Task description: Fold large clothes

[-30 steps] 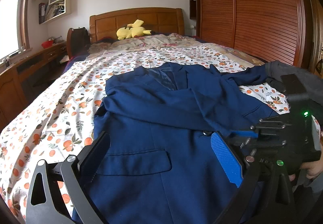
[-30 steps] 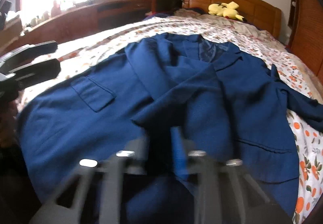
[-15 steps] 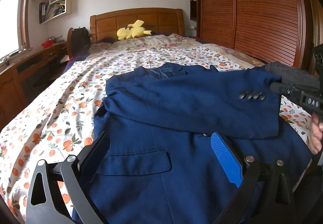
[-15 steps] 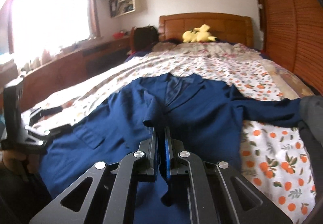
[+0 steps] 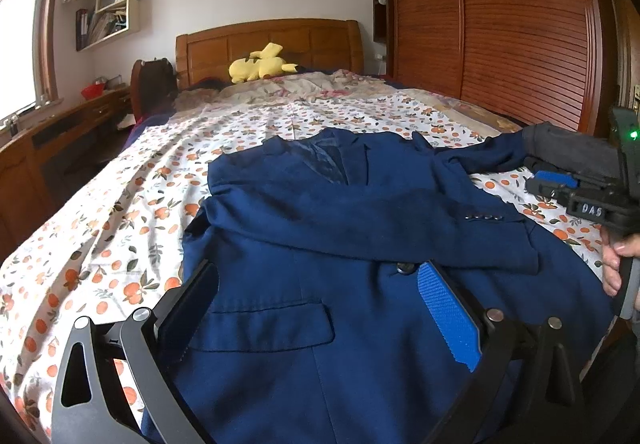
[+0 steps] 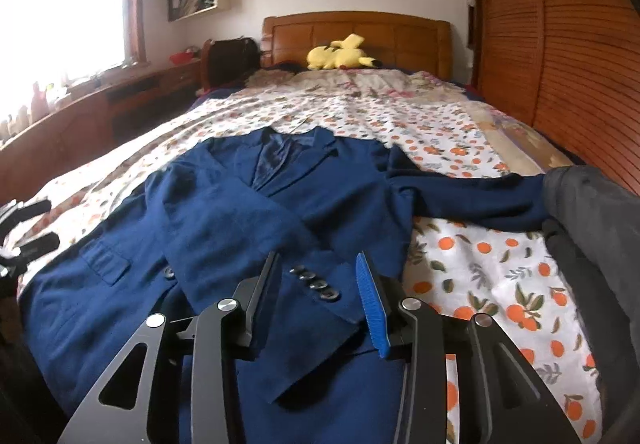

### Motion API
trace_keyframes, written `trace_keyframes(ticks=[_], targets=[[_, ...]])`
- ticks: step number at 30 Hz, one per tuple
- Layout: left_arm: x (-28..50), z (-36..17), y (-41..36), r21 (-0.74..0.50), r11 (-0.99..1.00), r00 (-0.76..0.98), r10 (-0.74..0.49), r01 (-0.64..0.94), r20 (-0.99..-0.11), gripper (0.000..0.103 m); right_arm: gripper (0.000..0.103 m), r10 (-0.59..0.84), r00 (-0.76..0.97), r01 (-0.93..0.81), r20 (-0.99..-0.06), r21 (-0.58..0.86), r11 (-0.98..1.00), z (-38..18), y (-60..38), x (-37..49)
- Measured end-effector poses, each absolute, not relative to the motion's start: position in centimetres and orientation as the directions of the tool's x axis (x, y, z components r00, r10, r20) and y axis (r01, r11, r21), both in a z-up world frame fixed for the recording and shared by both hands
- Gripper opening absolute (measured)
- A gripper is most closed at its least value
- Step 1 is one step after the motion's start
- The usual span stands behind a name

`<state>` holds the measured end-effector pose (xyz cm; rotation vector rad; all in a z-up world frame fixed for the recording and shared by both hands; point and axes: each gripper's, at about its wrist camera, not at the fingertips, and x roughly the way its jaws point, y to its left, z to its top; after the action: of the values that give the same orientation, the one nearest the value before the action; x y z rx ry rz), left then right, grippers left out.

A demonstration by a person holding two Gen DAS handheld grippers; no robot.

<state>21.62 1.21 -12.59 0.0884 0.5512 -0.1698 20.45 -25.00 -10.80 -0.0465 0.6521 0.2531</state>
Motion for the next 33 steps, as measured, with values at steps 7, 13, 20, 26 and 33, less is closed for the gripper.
trace_keyframes(ticks=[7,13,20,26,33], targets=[[20.5,-10.4,0.5,0.012,0.977,0.844,-0.177,0.212,-0.506,0.100,0.037,0.233,0.684,-0.295,-0.691,0.029,0.955,-14.6,-23.7,22.1],[20.3,-8.1,-0.3,0.047,0.976,0.858,-0.164,0.214,-0.486,0.100,0.037,0.224,0.635,-0.290,-0.739,0.041,0.956,-16.5,-23.5,22.9],[23.1,-8.1,-0.5,0.044,0.979,0.862,-0.152,0.197,-0.483,0.100,0.037,0.234,0.635,-0.290,-0.737,0.053,0.956,-16.5,-23.7,22.8],[26.8,-9.8,-1.0,0.042,0.979,0.858,-0.156,0.202,-0.489,0.100,0.037,0.223,0.644,-0.289,-0.732,0.038,0.957,-16.7,-23.5,22.8],[31.0,-12.7,-1.5,0.005,0.977,0.835,-0.181,0.215,-0.519,0.100,0.037,0.222,0.649,-0.290,-0.728,0.033,0.957,-16.7,-23.5,22.7]])
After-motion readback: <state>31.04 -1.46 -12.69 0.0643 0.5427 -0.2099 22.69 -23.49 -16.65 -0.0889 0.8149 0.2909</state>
